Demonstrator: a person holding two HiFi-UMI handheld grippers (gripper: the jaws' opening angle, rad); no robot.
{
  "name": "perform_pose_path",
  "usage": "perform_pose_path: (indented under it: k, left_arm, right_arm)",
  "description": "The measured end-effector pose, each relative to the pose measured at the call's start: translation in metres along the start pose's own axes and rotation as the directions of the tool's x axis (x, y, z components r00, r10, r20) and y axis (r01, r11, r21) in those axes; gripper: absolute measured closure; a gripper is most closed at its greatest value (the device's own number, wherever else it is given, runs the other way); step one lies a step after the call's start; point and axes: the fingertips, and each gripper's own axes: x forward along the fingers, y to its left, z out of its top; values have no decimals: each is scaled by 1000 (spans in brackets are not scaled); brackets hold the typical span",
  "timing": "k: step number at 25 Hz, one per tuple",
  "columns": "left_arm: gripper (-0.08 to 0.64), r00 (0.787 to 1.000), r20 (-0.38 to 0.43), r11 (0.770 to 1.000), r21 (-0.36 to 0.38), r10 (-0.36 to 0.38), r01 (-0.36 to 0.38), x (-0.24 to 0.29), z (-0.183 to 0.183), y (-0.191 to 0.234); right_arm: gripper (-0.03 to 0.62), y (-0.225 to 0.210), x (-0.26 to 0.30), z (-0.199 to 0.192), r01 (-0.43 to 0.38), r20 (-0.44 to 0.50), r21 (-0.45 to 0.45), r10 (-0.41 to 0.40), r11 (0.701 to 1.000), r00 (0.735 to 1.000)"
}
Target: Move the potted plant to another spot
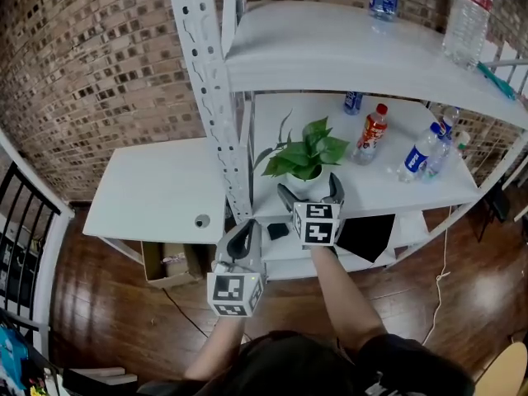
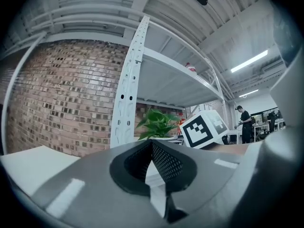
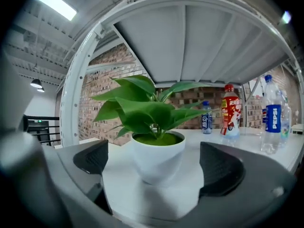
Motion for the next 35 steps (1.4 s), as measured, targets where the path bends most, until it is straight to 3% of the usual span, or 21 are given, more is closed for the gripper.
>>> perform_pose_path:
  k: [12,16,22,35]
  left_arm:
    - [548,1000,-1,1000,-7,24,-24,-3,0,18]
    - [548,1000,-6,1000,-10,29,-30,-4,-2,22]
    - [548,999,-5,999,-10,33,-33,-4,-1,26]
    - [548,1000,-15,1000,-17,10,-10,-3,-8,12]
  right_arm:
    - [9,-6,42,-5,3,-97,1,-3,1000,995]
    - [100,-10,43,-2,13,-89,-4,-13,1000,996]
    - [110,-9,42,-2,11,-84,-8,-11,1000,996]
    - [113,8,-36,21,-40,13,-27,41,999,999]
